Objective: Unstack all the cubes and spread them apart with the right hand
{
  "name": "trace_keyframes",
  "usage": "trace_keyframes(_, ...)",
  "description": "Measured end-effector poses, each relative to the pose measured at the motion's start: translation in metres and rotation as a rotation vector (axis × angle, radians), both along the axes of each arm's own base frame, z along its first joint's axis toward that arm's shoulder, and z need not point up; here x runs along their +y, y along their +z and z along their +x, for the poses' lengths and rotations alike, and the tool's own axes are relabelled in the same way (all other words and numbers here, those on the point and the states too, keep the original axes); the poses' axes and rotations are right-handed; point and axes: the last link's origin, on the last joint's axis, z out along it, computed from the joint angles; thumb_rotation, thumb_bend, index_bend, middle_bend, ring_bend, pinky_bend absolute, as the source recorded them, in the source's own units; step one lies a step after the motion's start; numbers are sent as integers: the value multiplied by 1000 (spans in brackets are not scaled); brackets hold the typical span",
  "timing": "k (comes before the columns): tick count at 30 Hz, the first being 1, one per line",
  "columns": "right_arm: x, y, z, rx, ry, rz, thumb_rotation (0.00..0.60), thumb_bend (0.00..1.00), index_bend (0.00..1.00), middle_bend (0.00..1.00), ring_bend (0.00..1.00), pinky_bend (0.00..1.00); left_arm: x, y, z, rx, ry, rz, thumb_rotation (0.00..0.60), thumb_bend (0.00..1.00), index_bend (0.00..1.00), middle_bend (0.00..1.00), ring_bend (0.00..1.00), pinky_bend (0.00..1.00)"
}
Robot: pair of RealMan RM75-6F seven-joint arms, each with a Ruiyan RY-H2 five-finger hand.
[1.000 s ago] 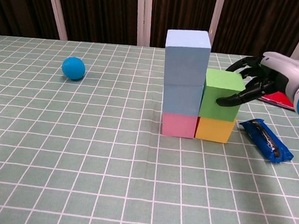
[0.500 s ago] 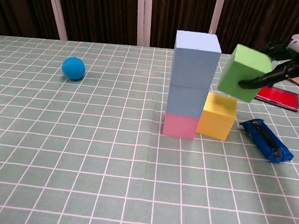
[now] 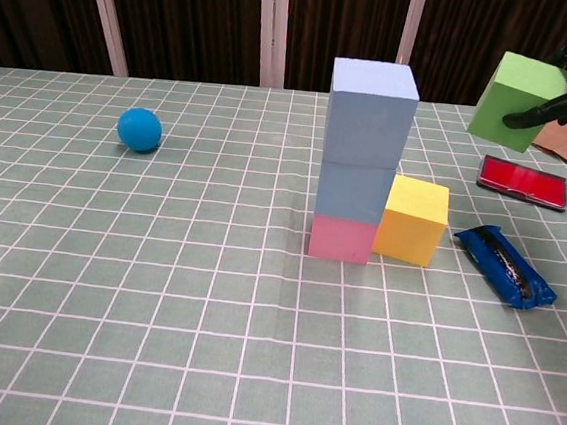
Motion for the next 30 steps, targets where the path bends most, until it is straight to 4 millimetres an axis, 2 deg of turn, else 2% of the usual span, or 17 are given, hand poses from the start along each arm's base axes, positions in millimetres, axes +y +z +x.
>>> trace_keyframes(2, -11, -2, -10, 38, -11, -9, 600, 167, 340, 398, 448, 141, 0, 1, 0, 0, -1, 7, 600, 255, 48, 0, 0, 0)
trace_keyframes(4, -19, -3, -19, 72, -21, -20, 600, 166, 277, 244, 259, 25, 0, 2, 0, -2, -1, 10, 600, 255, 48, 0, 0, 0)
trace_keyframes(7, -31, -6, -35, 135, -44, -33, 600, 166, 159, 101, 84, 0, -1, 3, -1, -8, 1, 17, 600, 254, 48, 0, 0, 0)
trace_keyframes(9, -38, -9, -44, 178, -56, -31, 600, 166, 105, 62, 42, 0, -1, 4, -1, -12, 1, 20, 600, 254, 48, 0, 0, 0)
trace_keyframes(13, -44, -10, -54, 215, -66, -18, 600, 165, 9, 8, 4, 0, -1, 4, -2, -15, 3, 16, 600, 254, 48, 0, 0, 0)
trace_keyframes(19, -33, -12, -43, 165, -17, 47, 600, 164, 0, 0, 0, 0, -2, 4, 0, -22, -5, 5, 600, 255, 48, 0, 0, 0)
trace_keyframes(25, 2, -4, -24, 46, 56, 173, 600, 164, 0, 0, 24, 0, -4, 7, -1, -43, -10, 8, 600, 255, 48, 0, 0, 0)
trace_keyframes(30, 48, 21, -23, -21, 91, 308, 600, 165, 0, 0, 26, 0, -4, 9, -2, -51, -9, 5, 600, 254, 48, 0, 0, 0)
